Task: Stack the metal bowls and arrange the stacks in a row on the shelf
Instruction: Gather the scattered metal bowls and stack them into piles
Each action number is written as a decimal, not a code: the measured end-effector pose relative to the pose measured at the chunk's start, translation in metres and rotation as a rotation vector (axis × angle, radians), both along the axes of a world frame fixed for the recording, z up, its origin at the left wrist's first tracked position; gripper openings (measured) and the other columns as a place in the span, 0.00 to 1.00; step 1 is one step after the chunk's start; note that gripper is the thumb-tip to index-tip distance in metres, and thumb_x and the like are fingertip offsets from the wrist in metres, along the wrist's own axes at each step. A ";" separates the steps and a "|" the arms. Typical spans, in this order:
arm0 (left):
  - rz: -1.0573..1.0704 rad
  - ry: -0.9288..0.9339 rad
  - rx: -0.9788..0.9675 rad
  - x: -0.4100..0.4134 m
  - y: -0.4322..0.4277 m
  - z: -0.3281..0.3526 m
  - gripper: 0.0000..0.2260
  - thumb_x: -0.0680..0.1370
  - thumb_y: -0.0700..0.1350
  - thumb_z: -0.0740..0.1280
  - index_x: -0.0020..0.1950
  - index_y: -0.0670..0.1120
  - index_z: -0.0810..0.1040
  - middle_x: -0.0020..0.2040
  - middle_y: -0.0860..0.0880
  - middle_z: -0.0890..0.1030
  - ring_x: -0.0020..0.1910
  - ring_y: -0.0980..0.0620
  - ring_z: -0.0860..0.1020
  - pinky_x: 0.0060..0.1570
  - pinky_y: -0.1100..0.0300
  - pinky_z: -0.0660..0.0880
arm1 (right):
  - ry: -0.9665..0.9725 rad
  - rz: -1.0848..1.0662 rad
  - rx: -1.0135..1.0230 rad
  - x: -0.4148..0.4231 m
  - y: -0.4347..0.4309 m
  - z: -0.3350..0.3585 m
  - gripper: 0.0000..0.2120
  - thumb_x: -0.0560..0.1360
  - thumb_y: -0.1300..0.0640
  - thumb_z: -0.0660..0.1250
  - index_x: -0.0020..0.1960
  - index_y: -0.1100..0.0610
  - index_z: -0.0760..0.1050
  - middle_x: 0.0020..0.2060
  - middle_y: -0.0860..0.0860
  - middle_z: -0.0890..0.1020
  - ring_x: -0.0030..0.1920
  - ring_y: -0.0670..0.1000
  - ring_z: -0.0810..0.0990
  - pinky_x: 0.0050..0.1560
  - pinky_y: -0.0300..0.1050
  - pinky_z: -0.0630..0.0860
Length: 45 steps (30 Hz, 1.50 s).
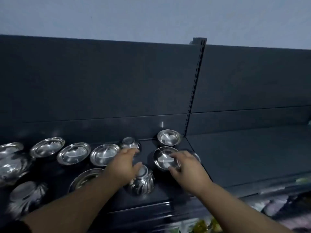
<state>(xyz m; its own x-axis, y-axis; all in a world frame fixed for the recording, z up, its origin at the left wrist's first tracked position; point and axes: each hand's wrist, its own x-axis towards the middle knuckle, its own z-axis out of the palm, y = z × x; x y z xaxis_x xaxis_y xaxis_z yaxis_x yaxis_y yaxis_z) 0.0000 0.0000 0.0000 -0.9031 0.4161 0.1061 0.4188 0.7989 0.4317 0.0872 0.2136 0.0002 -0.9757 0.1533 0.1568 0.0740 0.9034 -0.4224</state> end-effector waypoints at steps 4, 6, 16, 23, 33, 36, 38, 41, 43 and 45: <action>0.035 -0.068 0.015 -0.011 0.030 -0.010 0.25 0.77 0.53 0.66 0.73 0.51 0.67 0.72 0.52 0.68 0.69 0.53 0.67 0.67 0.62 0.62 | 0.037 -0.031 -0.058 -0.017 0.042 -0.004 0.25 0.72 0.46 0.72 0.67 0.48 0.73 0.66 0.45 0.72 0.68 0.49 0.69 0.67 0.40 0.67; 0.051 -0.144 0.028 -0.016 0.042 -0.019 0.27 0.77 0.54 0.67 0.74 0.51 0.65 0.74 0.51 0.66 0.72 0.53 0.65 0.69 0.61 0.62 | -0.031 -0.051 -0.055 -0.023 0.053 -0.013 0.31 0.71 0.42 0.72 0.71 0.46 0.69 0.71 0.47 0.67 0.72 0.50 0.63 0.71 0.44 0.63; 0.010 -0.247 -0.051 -0.051 0.072 -0.033 0.29 0.75 0.58 0.67 0.74 0.50 0.67 0.70 0.49 0.74 0.68 0.51 0.72 0.67 0.56 0.69 | -0.122 -0.136 -0.214 -0.031 0.065 -0.041 0.47 0.64 0.39 0.76 0.77 0.42 0.56 0.77 0.45 0.55 0.76 0.52 0.56 0.72 0.48 0.66; -0.065 -0.123 0.070 -0.050 0.080 -0.021 0.24 0.77 0.53 0.67 0.72 0.50 0.70 0.70 0.51 0.72 0.68 0.53 0.69 0.66 0.66 0.61 | 0.023 -0.177 -0.261 -0.028 0.067 -0.030 0.40 0.62 0.40 0.74 0.72 0.42 0.64 0.70 0.40 0.66 0.69 0.47 0.67 0.65 0.45 0.72; -0.059 -0.452 0.570 -0.036 0.121 0.008 0.24 0.79 0.50 0.65 0.75 0.55 0.65 0.67 0.55 0.73 0.59 0.58 0.76 0.62 0.61 0.71 | 0.004 -0.005 -1.351 -0.035 0.079 0.029 0.18 0.76 0.55 0.64 0.65 0.49 0.75 0.55 0.54 0.84 0.51 0.50 0.83 0.49 0.47 0.77; -0.013 -0.547 0.657 -0.033 0.117 0.013 0.17 0.81 0.45 0.63 0.70 0.49 0.72 0.61 0.49 0.80 0.55 0.55 0.81 0.55 0.57 0.78 | -0.124 0.069 -1.493 -0.039 0.078 0.031 0.19 0.77 0.48 0.58 0.60 0.56 0.78 0.52 0.56 0.84 0.50 0.53 0.82 0.51 0.51 0.76; 0.026 -0.546 0.668 -0.030 0.111 0.019 0.13 0.81 0.43 0.62 0.65 0.51 0.77 0.51 0.52 0.84 0.45 0.57 0.82 0.43 0.61 0.79 | -0.170 0.051 -1.501 -0.042 0.076 0.030 0.19 0.81 0.48 0.56 0.58 0.58 0.79 0.50 0.56 0.85 0.50 0.53 0.83 0.56 0.53 0.77; 0.113 -0.398 0.590 -0.029 0.097 0.021 0.12 0.79 0.42 0.62 0.51 0.57 0.80 0.31 0.59 0.82 0.29 0.64 0.76 0.31 0.70 0.71 | -0.168 0.020 -1.378 -0.049 0.074 0.024 0.15 0.81 0.51 0.57 0.55 0.54 0.82 0.46 0.52 0.86 0.48 0.51 0.83 0.55 0.53 0.77; 0.189 -0.319 0.517 -0.029 0.087 0.020 0.11 0.78 0.42 0.63 0.51 0.57 0.81 0.29 0.57 0.81 0.27 0.62 0.75 0.30 0.68 0.71 | -0.138 0.000 -1.229 -0.055 0.075 0.013 0.14 0.80 0.48 0.61 0.54 0.52 0.83 0.47 0.48 0.86 0.50 0.50 0.82 0.54 0.51 0.76; 0.261 -0.283 0.486 -0.030 0.077 0.017 0.10 0.78 0.44 0.65 0.55 0.54 0.81 0.36 0.56 0.84 0.35 0.59 0.80 0.39 0.62 0.76 | -0.084 -0.093 -1.046 -0.062 0.081 -0.001 0.13 0.77 0.44 0.65 0.51 0.50 0.84 0.48 0.46 0.86 0.54 0.49 0.83 0.60 0.51 0.76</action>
<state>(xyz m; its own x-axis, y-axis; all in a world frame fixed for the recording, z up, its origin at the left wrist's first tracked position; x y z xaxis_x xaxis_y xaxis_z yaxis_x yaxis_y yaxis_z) -0.0300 0.0774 0.0172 -0.9894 0.1421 -0.0303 0.0525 0.5437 0.8376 0.0250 0.2947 -0.0008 -0.9546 0.2484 -0.1643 0.1894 0.0809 -0.9786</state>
